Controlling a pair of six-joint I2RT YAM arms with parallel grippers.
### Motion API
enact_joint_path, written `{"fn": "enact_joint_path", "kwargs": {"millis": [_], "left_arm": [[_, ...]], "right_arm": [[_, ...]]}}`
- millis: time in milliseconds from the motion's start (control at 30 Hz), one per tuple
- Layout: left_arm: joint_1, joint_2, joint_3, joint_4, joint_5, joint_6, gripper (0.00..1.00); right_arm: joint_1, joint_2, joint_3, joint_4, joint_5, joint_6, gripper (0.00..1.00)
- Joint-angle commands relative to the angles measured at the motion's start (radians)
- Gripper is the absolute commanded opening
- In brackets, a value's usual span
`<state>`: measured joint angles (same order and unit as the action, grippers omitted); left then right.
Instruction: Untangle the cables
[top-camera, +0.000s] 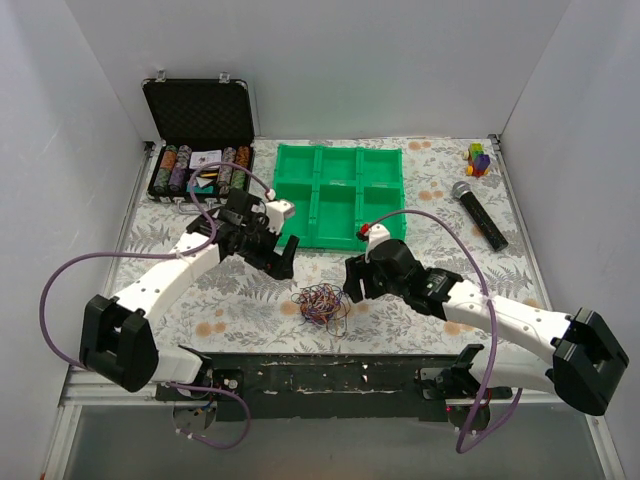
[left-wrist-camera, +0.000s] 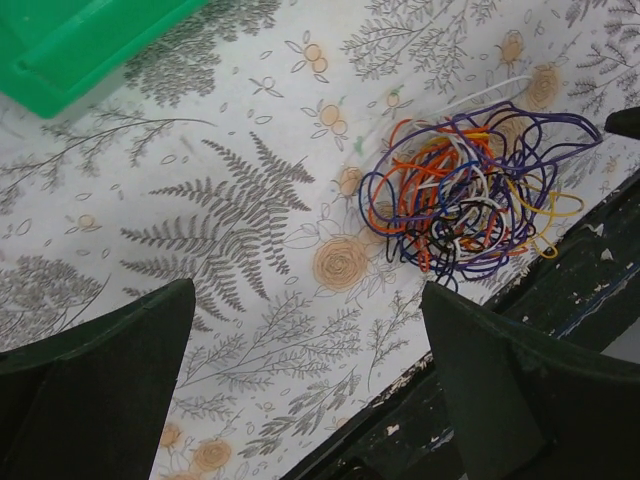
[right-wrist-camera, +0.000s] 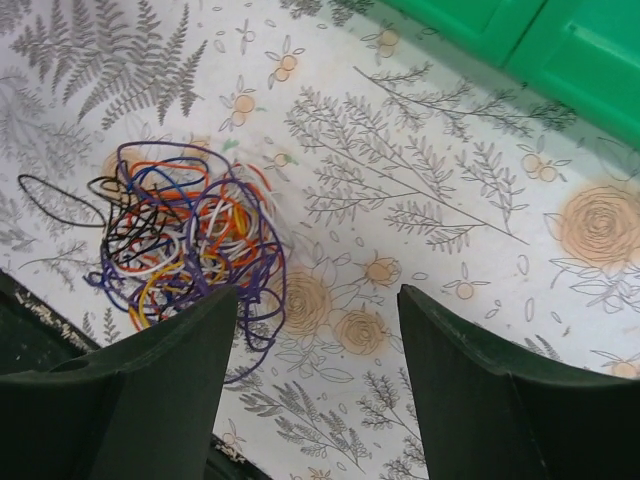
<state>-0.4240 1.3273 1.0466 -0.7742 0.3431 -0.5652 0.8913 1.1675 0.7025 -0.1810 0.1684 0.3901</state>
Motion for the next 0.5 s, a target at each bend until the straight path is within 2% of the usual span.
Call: {"fn": "enact_joint_path", "kwargs": {"millis": [0, 100, 167, 367, 467], "left_arm": [[-0.07, 0.016, -0.011, 0.09, 0.031, -0.019, 0.98], [-0.117, 0.038, -0.019, 0.119, 0.022, -0.018, 0.98], [-0.128, 0.056, -0.023, 0.133, 0.028, -0.006, 0.94], [-0.148, 0.082, -0.039, 0.148, 0.091, 0.013, 0.67], [-0.162, 0.069, -0.065, 0.179, 0.103, 0.033, 0.61]], "right_arm": [[0.038, -0.057, -0.066, 0.172, -0.078, 0.049, 0.72], [0.072, -0.057, -0.087, 0.221, -0.061, 0.072, 0.71], [0.09, -0.043, -0.086, 0.224, -0.05, 0.082, 0.7], [0.123, -0.022, -0.084, 0.225, -0.02, 0.085, 0.68], [0.126, -0.019, -0.087, 0.232, -0.012, 0.09, 0.68]]}}
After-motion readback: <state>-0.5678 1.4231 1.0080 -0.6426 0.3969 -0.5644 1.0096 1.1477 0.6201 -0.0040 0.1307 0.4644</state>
